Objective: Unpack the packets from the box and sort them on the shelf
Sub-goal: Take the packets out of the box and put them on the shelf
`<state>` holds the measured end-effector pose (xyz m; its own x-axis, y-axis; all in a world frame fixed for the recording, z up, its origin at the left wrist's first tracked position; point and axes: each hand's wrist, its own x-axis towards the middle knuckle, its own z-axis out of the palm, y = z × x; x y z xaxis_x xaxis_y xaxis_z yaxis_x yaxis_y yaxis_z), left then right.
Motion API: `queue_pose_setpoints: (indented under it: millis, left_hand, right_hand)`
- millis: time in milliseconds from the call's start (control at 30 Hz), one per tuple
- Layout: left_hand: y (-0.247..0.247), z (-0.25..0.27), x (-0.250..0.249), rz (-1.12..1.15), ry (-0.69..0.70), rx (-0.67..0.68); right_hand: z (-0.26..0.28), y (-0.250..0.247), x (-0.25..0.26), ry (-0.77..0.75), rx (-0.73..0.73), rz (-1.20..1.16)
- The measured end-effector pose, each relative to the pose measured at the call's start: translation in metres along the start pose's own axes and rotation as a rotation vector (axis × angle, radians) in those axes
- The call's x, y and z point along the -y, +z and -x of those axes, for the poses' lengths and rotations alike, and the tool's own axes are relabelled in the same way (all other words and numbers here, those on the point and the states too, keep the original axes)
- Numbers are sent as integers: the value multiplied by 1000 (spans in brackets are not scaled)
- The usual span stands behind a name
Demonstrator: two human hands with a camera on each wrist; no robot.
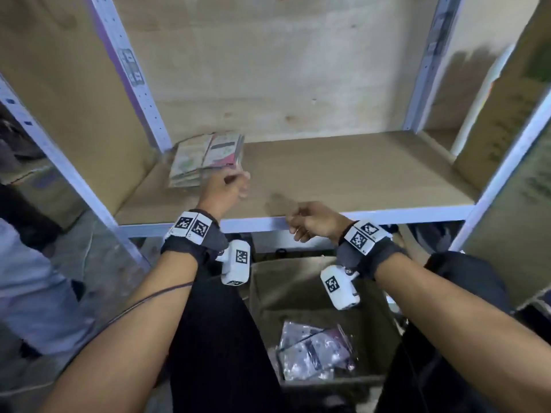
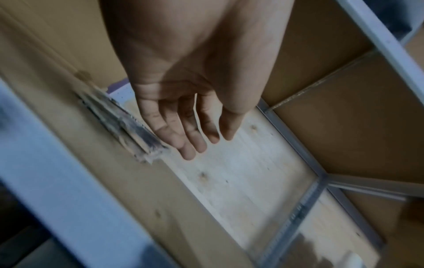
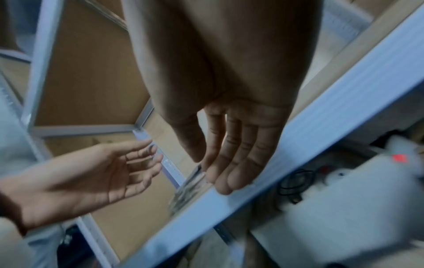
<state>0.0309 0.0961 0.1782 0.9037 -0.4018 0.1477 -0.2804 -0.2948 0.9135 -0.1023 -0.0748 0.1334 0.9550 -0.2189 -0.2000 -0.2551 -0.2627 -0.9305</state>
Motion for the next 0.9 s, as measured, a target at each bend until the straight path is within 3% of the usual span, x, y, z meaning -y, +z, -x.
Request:
queue_pose_setpoints:
  millis: [167, 367, 567, 900]
  left_hand:
    - [52, 59, 21, 40, -75, 132]
    - [107, 103, 65, -5, -257, 322]
    - [140, 117, 121, -133, -482, 502]
    - [166, 98, 198, -359, -574, 640]
  right_hand:
    - [53, -9, -62, 64, 51, 211]
    - [75, -20, -115, 179, 77, 276]
    - [54, -13, -160, 320, 96, 246]
    - [-8, 8, -212, 443, 177, 380]
